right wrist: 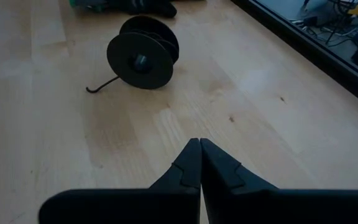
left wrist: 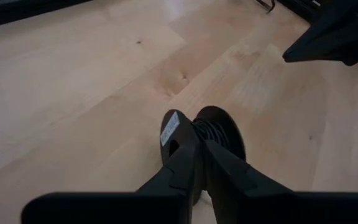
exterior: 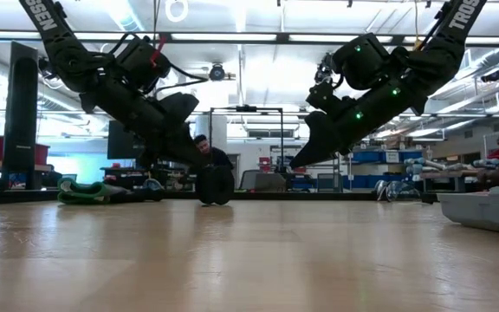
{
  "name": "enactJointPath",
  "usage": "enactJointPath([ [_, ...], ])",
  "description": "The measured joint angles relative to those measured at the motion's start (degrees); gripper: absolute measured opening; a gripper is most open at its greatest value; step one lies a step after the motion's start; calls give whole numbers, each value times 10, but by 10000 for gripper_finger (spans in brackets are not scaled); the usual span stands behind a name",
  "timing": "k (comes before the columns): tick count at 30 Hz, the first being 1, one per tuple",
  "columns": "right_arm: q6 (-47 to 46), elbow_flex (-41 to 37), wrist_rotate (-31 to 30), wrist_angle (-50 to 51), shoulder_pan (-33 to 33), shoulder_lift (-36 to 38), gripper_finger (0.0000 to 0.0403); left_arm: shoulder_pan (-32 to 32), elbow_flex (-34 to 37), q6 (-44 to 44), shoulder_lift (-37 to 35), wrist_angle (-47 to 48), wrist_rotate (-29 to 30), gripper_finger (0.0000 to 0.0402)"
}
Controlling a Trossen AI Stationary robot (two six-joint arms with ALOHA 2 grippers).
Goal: Coil cords
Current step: Uncoil the black wire from the spool
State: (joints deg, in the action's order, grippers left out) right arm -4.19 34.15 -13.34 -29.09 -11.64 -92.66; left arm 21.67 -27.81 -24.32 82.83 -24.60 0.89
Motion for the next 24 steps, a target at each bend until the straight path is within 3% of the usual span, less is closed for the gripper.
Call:
enactJointPath([
  [6,0,0,0,0,0,0,1,-8,0,0,0,0,26,42],
  [24,0,0,0,-5,0,0,3,-12,0,-16,57,-71,21,42],
])
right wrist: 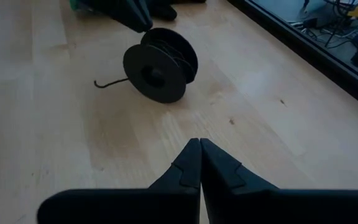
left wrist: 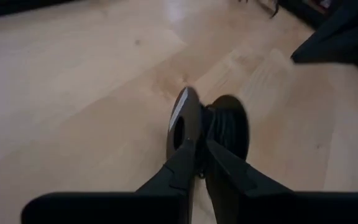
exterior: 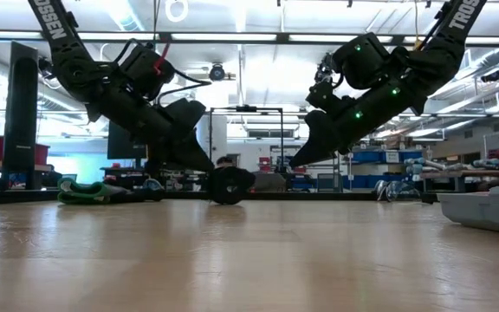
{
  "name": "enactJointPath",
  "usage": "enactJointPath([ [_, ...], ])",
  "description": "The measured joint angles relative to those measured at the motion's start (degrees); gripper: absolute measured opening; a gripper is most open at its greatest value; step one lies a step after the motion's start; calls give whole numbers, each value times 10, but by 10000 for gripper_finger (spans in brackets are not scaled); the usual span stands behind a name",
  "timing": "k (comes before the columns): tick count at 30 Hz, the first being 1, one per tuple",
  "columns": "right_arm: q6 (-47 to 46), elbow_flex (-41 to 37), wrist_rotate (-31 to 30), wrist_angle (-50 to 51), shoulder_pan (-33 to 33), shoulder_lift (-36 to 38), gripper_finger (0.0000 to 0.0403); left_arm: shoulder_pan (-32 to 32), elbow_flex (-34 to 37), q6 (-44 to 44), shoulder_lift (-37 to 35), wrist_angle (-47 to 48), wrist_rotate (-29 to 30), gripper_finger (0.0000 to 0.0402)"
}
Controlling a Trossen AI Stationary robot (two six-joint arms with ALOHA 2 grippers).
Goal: Coil cords
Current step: Uncoil the black wire from the spool
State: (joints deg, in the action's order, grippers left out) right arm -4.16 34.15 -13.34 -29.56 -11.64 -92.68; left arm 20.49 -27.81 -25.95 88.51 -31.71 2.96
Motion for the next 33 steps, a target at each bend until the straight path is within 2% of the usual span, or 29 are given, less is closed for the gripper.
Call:
enactJointPath([
  [27,0,0,0,-4,0,0,5,0,0,5,0,-1,24,25],
  [33,-3,0,0,-4,0,0,2,1,0,13,0,-4,24,4],
])
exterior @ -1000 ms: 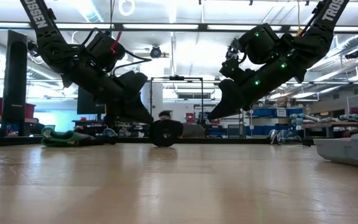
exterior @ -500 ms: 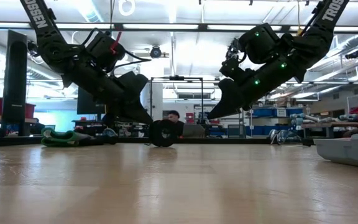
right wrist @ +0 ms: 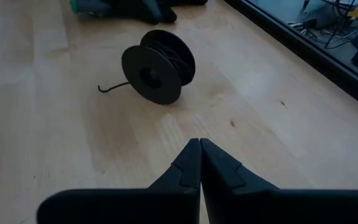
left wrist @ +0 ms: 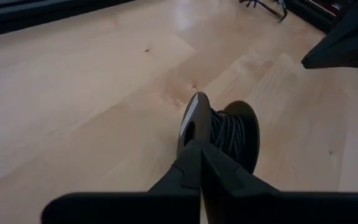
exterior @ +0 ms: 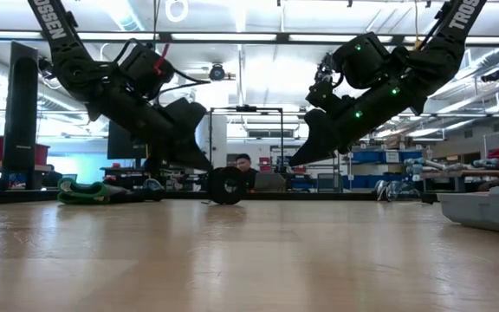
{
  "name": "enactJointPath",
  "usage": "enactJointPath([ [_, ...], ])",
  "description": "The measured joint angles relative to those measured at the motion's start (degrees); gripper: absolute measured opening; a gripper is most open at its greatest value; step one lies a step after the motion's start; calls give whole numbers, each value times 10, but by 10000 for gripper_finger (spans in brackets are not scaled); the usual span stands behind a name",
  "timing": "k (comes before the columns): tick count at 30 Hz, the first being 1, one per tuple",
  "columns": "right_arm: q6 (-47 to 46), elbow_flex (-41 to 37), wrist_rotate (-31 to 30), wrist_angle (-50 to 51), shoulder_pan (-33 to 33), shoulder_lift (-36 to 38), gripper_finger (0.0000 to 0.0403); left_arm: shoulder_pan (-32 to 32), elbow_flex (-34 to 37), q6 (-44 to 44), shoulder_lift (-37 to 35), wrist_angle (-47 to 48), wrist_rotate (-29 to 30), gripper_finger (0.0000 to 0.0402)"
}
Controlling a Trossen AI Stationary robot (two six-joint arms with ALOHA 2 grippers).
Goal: Coil cords
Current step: Uncoil the black wire from the spool
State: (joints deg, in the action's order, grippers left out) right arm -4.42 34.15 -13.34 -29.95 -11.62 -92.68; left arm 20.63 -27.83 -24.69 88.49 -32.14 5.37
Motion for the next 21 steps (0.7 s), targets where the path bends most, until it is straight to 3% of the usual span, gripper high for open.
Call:
enactJointPath([
  [6,0,0,0,0,5,0,7,8,0,13,-17,-19,-3,4],
  [11,0,0,0,0,5,0,3,11,0,21,-20,-47,-38,16],
  [21,1,0,0,0,5,0,7,11,0,35,-21,-63,-25,104],
])
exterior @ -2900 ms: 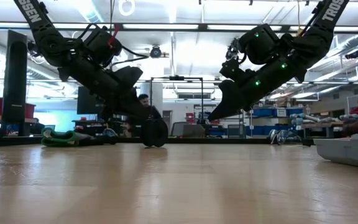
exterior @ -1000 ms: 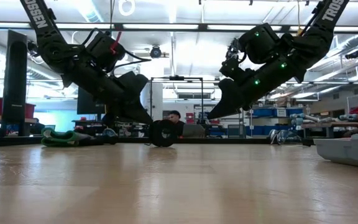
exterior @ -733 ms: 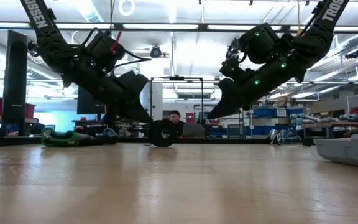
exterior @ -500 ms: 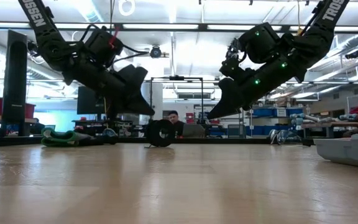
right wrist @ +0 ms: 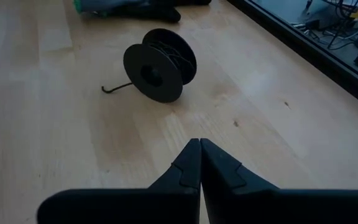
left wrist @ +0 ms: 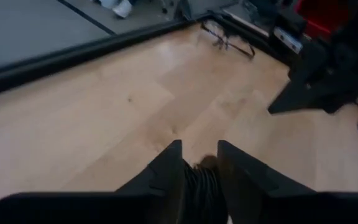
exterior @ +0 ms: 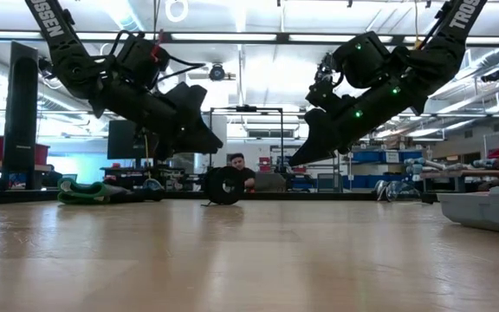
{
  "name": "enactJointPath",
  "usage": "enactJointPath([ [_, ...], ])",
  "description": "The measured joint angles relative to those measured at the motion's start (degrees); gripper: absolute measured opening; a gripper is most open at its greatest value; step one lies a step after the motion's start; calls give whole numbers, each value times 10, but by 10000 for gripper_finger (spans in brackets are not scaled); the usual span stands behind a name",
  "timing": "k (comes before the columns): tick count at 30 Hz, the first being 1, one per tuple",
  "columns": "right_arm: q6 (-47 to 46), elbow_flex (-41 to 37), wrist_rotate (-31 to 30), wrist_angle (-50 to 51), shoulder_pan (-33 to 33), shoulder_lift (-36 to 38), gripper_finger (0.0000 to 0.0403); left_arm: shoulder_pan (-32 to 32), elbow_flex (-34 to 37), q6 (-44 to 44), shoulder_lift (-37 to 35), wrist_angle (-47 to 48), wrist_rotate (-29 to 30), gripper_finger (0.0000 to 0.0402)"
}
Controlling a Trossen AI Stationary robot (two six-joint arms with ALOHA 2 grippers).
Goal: Coil cords
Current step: Uncoil the black wire from the spool
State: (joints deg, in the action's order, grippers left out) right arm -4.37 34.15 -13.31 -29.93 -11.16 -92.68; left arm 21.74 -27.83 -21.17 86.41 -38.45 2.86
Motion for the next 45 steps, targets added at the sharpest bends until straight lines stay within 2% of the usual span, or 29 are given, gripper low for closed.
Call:
enactJointPath([
  [5,0,0,0,0,0,0,2,-2,0,0,0,-7,5,126],
  [10,0,0,0,0,-2,0,6,-9,0,-1,3,15,9,126],
  [17,0,0,0,0,-2,0,3,-24,0,15,4,45,81,126],
  [25,0,0,0,0,-2,0,8,-27,0,12,15,68,86,126],
  [33,0,0,0,0,-2,0,2,-41,0,11,55,16,101,126],
  [39,0,0,0,0,-2,0,7,-41,0,10,59,9,102,126],
  [42,0,0,0,0,-2,0,4,-41,0,13,61,10,103,115],
  [45,0,0,0,-1,-2,0,2,-41,0,13,69,11,103,84],
])
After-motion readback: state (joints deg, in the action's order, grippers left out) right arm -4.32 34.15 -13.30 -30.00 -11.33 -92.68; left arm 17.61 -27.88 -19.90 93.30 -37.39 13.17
